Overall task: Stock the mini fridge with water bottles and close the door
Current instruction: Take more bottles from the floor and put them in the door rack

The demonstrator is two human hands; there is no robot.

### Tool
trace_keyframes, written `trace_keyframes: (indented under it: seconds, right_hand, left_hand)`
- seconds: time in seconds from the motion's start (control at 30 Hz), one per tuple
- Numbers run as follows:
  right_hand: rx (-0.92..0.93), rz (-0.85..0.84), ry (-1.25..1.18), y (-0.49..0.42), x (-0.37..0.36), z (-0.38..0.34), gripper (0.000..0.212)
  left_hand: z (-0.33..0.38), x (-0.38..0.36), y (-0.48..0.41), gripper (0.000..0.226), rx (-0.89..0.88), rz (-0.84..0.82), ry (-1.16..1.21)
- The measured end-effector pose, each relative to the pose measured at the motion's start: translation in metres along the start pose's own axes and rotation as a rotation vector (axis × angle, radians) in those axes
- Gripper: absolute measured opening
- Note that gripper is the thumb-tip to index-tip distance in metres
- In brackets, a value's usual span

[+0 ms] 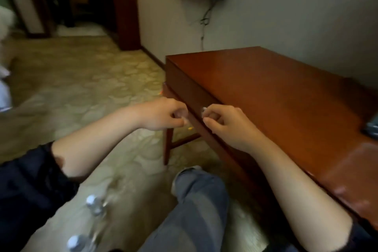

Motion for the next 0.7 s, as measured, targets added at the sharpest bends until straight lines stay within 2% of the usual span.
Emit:
trace_keyframes:
  seconds: [0.33,0.7]
  right_hand:
    - [0.096,-0.348,-0.136,-0.074,-0.146,-0.076,0.009]
    - [0.014,-0.814,-0.192,-0.073,-0.325,-0.103,0.010]
  left_hand:
    - [-0.164,-0.037,0.083,0.033,0.428,0.070,0.182]
    - [-0.300,-0.168,0.174,0.039,0.890,0.079,0.399]
Point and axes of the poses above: each hand's wrist, its own y-axis away from the middle knuckle, its own x-axis out of the back of the hand, z = x × y, the point moved 1 cm from there along -y, towards the middle knuckle, and after that the axes turned 12 degrees about y, right-handed, at the moved point
